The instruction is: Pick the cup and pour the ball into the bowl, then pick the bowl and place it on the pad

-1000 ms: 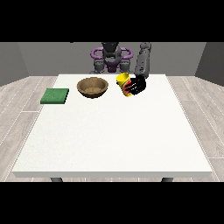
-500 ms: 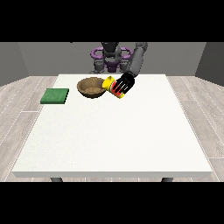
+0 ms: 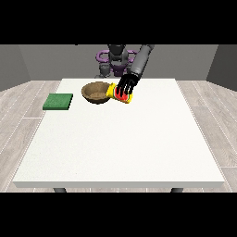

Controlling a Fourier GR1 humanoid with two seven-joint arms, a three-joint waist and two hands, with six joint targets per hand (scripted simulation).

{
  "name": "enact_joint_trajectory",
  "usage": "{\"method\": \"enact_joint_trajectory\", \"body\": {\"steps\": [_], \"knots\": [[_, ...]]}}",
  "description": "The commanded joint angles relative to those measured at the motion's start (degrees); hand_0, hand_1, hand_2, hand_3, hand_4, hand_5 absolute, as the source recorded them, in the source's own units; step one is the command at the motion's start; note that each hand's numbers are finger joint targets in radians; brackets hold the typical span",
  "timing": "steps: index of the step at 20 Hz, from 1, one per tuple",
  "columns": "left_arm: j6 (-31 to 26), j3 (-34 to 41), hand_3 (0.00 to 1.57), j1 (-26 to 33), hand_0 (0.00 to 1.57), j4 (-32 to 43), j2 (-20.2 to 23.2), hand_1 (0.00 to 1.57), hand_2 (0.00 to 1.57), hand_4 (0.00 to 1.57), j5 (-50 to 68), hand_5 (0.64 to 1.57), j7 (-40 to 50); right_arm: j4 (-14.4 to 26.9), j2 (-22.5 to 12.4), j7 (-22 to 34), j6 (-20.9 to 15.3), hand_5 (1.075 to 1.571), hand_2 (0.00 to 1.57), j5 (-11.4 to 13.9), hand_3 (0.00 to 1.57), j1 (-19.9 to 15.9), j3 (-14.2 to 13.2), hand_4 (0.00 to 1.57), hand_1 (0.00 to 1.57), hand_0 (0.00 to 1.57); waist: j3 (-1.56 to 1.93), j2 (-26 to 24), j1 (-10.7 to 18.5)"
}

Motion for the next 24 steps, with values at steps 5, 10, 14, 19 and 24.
{"method": "enact_joint_trajectory", "body": {"steps": [5, 10, 14, 19, 24], "knots": [[-1.56, -14.95, 1.41, -1.30, 1.31, 9.15, -9.71, 1.31, 1.40, 0.95, -19.70, 1.470, 16.68, 7.12, 1.32, -2.02, 0.53, 1.566, 0.00, 1.81, 0.00, 3.43, 0.13, 0.38, 0.00, 0.00, 0.02, -7.87, 2.64], [-8.54, -24.29, 1.57, -7.54, 1.49, 13.96, -7.59, 1.49, 1.57, 0.94, -31.39, 1.518, 23.99, 8.24, 2.33, -2.73, 0.74, 1.565, 0.00, 2.79, 0.00, 3.80, 1.64, 0.38, 0.00, 0.00, 0.04, -10.20, 2.12], [-15.36, -30.23, 1.57, -9.50, 1.50, 12.72, -12.84, 1.50, 1.57, 1.06, -37.72, 1.498, 29.31, 12.58, 3.02, -5.93, 0.79, 1.566, 0.00, 3.89, 0.00, 4.54, 0.72, 0.38, 0.00, 0.00, -0.03, -11.00, 4.68], [-24.20, -30.62, 1.57, -7.37, 1.50, 3.80, -12.98, 1.50, 1.57, 1.05, -38.17, 1.511, 28.64, 15.08, 1.65, -6.05, 2.55, 1.566, 0.00, 2.68, 0.00, 3.14, -0.47, 0.39, 0.00, 0.00, -0.11, -11.64, 4.88], [-13.65, -19.50, 1.57, -4.28, 1.42, 0.77, -10.85, 1.42, 1.57, 0.94, -27.20, 1.510, 24.56, 13.70, 0.44, -5.26, 1.08, 1.564, 0.00, 2.99, 0.00, 4.48, -2.46, 0.36, 0.00, 0.00, -0.24, -10.22, 8.34]]}}
